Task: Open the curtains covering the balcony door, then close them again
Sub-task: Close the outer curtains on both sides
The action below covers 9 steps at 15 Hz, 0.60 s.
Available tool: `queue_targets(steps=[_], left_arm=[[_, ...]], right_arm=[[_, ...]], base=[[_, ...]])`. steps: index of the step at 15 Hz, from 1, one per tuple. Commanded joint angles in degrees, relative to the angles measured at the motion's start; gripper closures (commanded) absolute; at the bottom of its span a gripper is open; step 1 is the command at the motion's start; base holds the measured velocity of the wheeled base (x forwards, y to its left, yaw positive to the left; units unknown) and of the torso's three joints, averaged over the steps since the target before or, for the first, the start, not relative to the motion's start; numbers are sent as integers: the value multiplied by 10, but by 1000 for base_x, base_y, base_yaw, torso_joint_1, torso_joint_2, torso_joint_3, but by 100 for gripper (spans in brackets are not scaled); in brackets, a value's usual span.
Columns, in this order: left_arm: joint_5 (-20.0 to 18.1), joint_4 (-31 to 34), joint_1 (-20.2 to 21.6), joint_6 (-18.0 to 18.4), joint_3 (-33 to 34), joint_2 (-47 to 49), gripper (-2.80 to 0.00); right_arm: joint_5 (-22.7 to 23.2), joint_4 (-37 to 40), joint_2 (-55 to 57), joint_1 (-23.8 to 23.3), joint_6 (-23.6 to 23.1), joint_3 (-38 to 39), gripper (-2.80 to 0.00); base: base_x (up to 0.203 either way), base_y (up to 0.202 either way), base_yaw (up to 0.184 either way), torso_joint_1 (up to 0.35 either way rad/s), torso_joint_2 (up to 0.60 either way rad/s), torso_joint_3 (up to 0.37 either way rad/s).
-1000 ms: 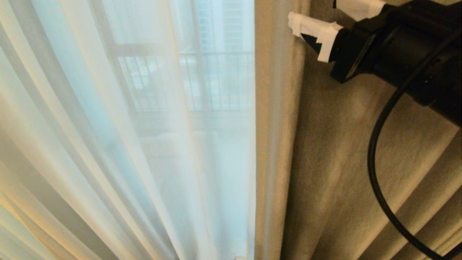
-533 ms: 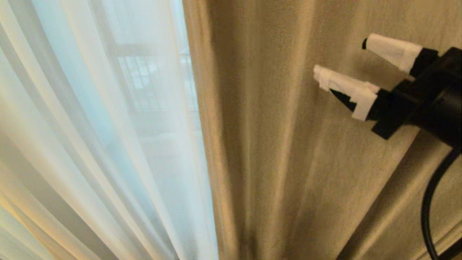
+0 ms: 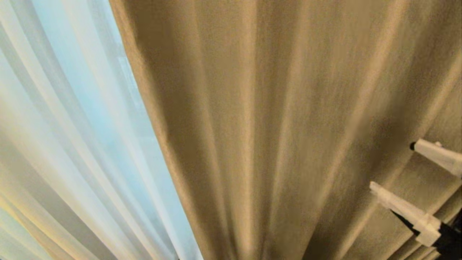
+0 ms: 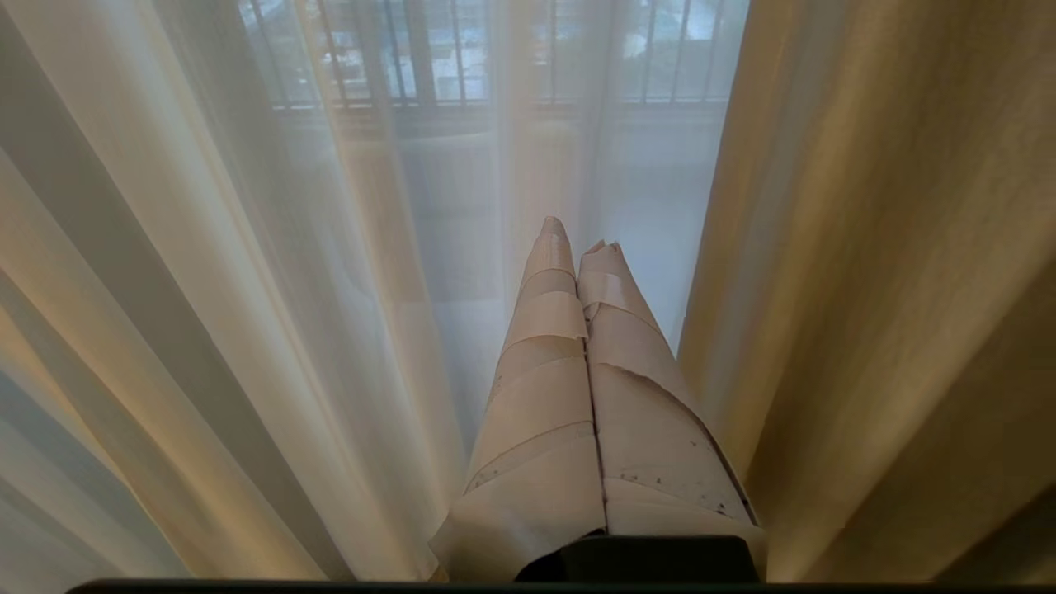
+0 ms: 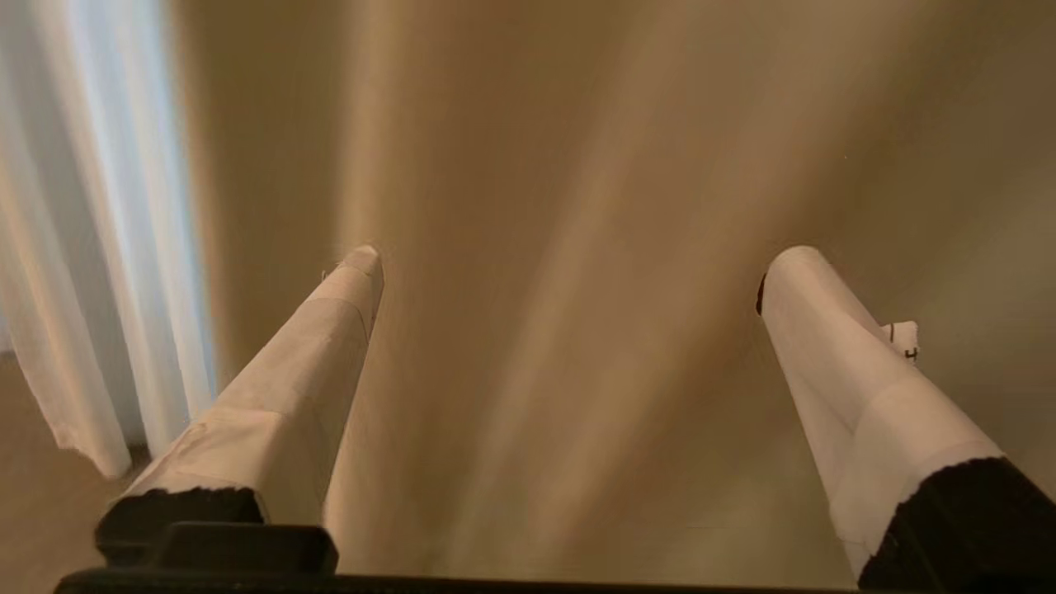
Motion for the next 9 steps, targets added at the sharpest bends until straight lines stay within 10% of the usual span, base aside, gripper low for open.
queue_targets(steps=[1,2,3,9], left_arm=[[0,0,0,0,0,0,0],[0,0,0,0,0,0,0],[0,0,0,0,0,0,0],[0,0,0,0,0,0,0]], right_arm=[[-1,58,-64,-49,36,23,-280],[-1,86,-76,-66,56,23,-280],[-1,108,-87,-87,75,23,0],[-30,130,-101,-140,123,39,0]], base=[[0,0,0,0,0,0],[0,0,0,0,0,0],[0,0,0,0,0,0],[0,0,0,0,0,0]])
